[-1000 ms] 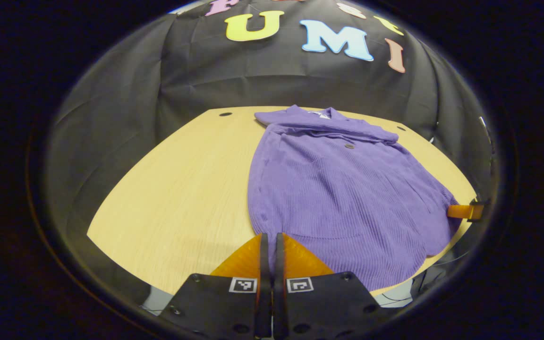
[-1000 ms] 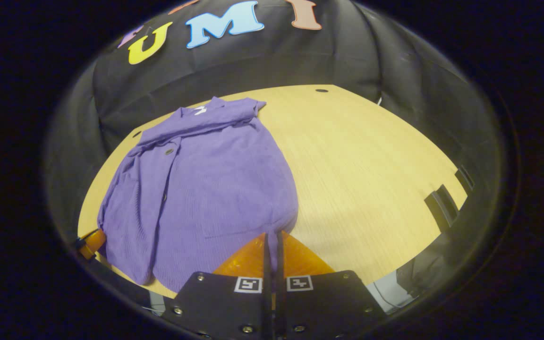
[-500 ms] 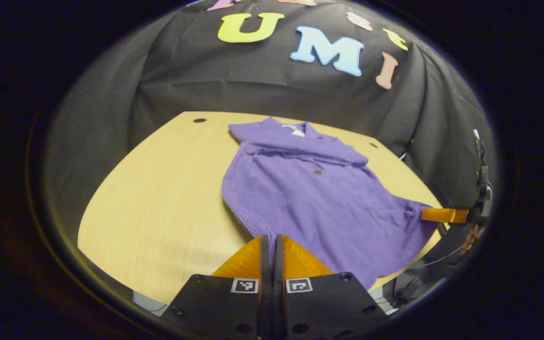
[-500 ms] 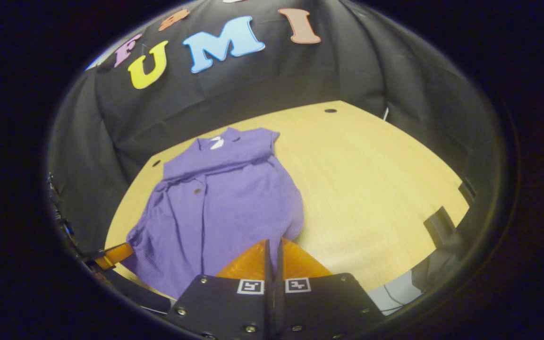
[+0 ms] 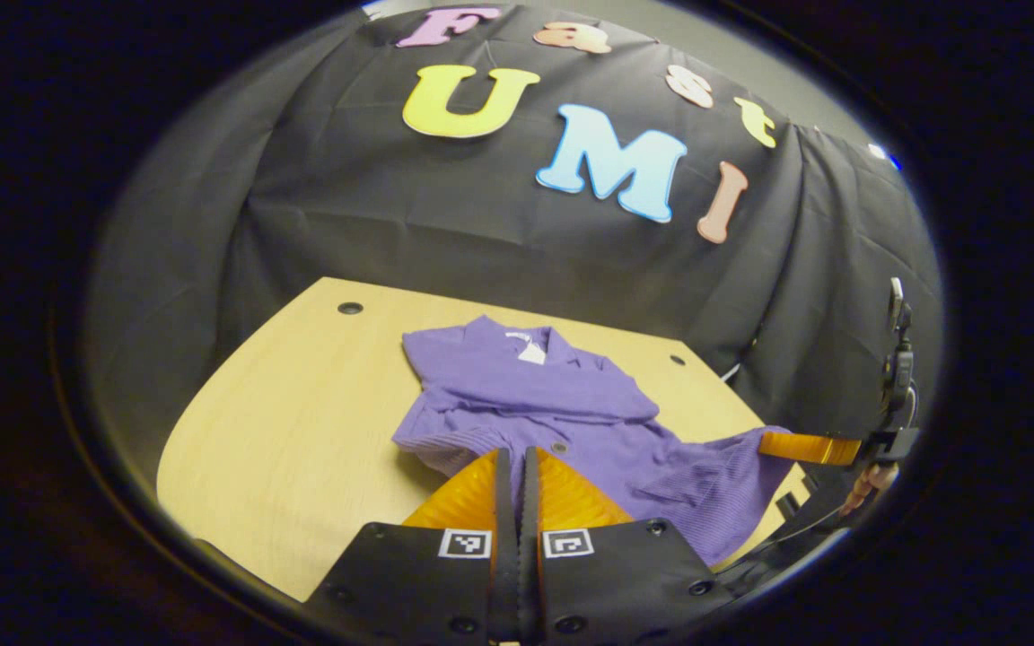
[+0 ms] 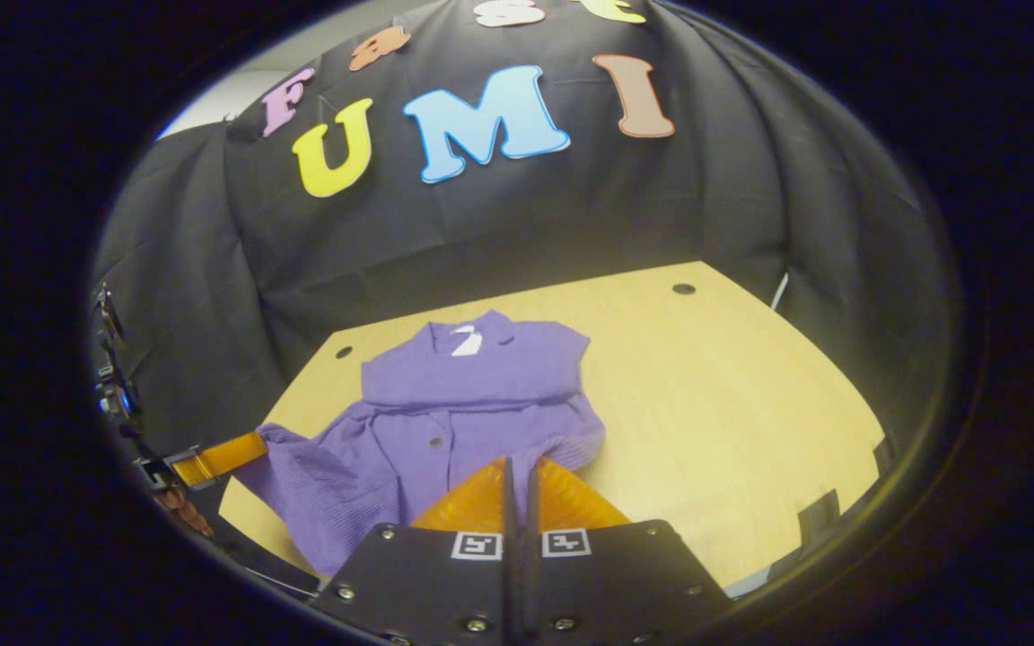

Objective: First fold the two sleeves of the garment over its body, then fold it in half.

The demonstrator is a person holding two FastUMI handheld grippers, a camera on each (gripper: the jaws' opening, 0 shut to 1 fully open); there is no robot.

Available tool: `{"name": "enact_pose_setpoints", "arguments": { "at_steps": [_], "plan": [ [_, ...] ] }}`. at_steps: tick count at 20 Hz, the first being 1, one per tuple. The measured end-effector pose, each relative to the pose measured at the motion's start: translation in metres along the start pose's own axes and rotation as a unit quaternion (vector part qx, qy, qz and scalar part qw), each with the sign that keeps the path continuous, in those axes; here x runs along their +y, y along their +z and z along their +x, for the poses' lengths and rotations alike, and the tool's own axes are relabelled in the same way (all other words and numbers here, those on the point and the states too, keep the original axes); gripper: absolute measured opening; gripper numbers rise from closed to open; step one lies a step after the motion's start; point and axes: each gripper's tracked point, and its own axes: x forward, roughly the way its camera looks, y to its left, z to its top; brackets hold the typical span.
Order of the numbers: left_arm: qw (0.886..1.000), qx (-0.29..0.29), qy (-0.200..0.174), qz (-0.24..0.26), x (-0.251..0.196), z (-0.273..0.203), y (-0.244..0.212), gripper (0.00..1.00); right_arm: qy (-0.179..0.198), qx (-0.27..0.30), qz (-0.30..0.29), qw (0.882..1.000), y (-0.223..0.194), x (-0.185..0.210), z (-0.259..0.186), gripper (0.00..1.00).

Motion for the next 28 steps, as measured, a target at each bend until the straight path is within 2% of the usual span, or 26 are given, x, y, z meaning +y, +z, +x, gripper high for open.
{"name": "enact_pose_setpoints", "arguments": {
  "at_steps": [8, 16, 21, 28],
  "plan": [
    [0.999, -0.053, 0.012, -0.004, 0.002, 0.059, 0.091, 0.06, 0.049, -0.042, -0.001, 0.998, 0.107, 0.010, 0.064, 0.01],
    [0.996, -0.077, 0.045, -0.008, 0.025, 0.157, 0.161, 0.07, 0.073, -0.048, 0.050, 0.995, 0.172, -0.001, 0.165, 0.01],
    [0.994, -0.092, 0.066, -0.002, 0.045, 0.226, 0.191, 0.06, 0.074, -0.033, 0.071, 0.994, 0.192, -0.022, 0.231, 0.02],
    [0.994, -0.055, 0.093, 0.019, 0.076, 0.318, 0.171, 0.06, 0.066, 0.011, 0.103, 0.992, 0.177, -0.048, 0.311, 0.02]
  ]
}}
